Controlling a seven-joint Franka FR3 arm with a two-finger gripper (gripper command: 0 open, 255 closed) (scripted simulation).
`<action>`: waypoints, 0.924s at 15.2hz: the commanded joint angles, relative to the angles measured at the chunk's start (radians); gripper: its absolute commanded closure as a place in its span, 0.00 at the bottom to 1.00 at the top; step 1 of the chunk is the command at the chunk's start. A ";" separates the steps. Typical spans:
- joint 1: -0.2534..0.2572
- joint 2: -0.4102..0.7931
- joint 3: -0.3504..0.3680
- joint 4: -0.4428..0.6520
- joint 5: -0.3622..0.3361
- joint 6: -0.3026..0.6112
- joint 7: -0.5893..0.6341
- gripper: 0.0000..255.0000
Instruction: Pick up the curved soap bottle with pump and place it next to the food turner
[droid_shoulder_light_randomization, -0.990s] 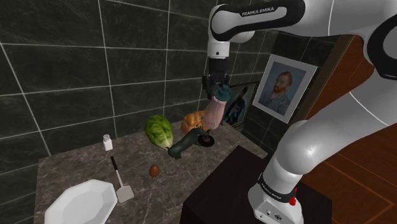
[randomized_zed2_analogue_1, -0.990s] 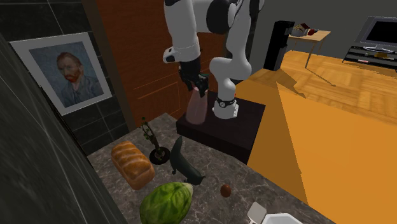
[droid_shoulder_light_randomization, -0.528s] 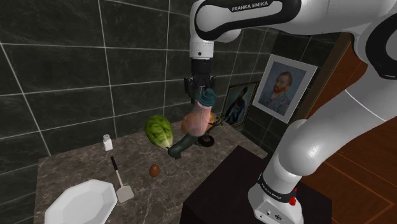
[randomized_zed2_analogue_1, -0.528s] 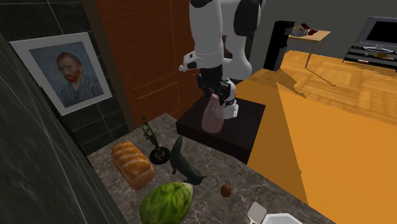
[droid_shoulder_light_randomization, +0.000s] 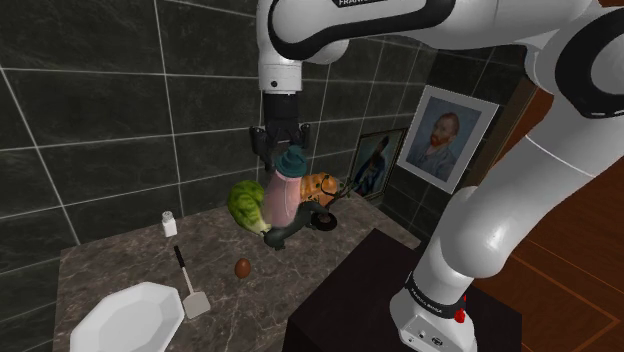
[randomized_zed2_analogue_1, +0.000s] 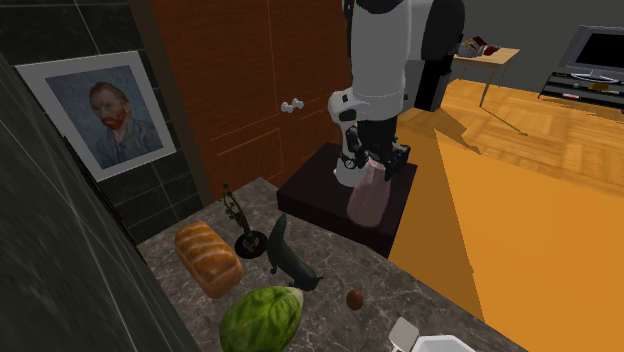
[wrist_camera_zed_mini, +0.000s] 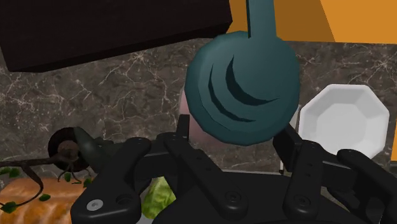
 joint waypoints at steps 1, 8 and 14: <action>0.020 0.042 0.033 0.044 0.010 0.006 0.053 1.00; 0.089 0.222 0.134 0.235 0.002 0.018 0.234 1.00; 0.092 0.234 0.135 0.167 0.001 0.096 0.226 1.00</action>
